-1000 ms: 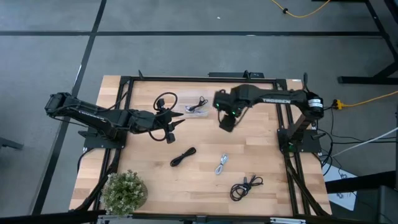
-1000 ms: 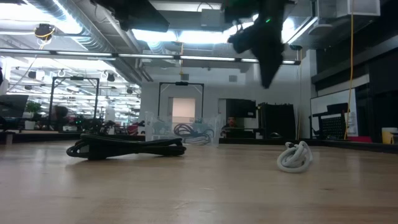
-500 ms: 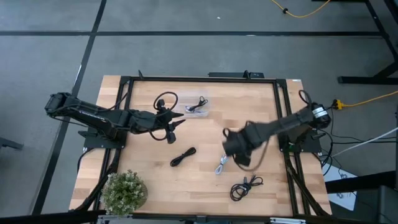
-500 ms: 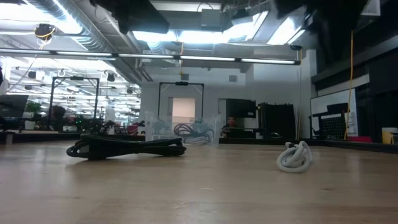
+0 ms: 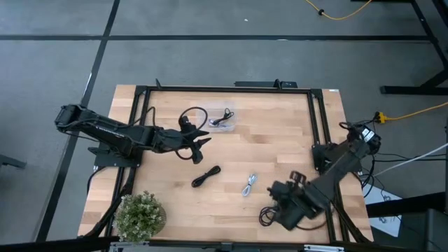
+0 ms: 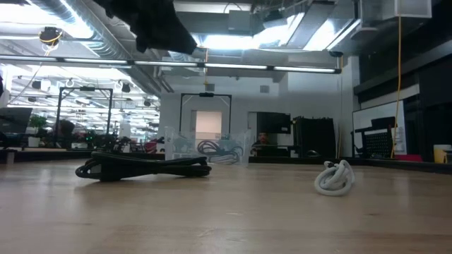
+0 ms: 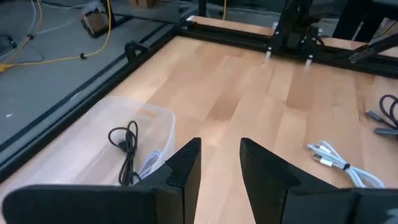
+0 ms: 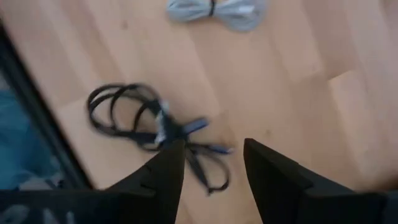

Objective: Pick and place USB-C Cables
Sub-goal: Put the right black charger cable into the transparent bin

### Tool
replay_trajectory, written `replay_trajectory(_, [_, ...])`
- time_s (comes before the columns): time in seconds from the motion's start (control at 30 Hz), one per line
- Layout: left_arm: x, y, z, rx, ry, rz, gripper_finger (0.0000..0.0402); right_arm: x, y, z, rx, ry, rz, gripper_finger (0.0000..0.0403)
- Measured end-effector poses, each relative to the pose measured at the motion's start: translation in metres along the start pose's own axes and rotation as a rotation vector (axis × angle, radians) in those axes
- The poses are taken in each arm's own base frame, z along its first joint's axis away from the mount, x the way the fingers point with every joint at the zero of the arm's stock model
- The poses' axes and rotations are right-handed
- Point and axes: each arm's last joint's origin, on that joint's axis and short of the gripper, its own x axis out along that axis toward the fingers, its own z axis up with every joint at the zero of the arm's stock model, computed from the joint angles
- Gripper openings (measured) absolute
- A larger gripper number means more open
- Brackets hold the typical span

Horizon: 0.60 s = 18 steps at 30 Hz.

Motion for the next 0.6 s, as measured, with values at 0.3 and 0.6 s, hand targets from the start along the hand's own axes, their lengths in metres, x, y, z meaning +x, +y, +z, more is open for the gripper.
replay_trajectory(0.3, [0.001,-0.003,-0.002,0.007,0.011,-0.016,0.0105,0.041,0.017,-0.045,-0.11,0.094,-0.079,0.0169])
replay_trajectory(0.6, [-0.001,-0.006,-0.003,0.011,0.012,-0.036,0.0105,0.074,0.016,-0.055,-0.162,0.131,-0.043,0.0169])
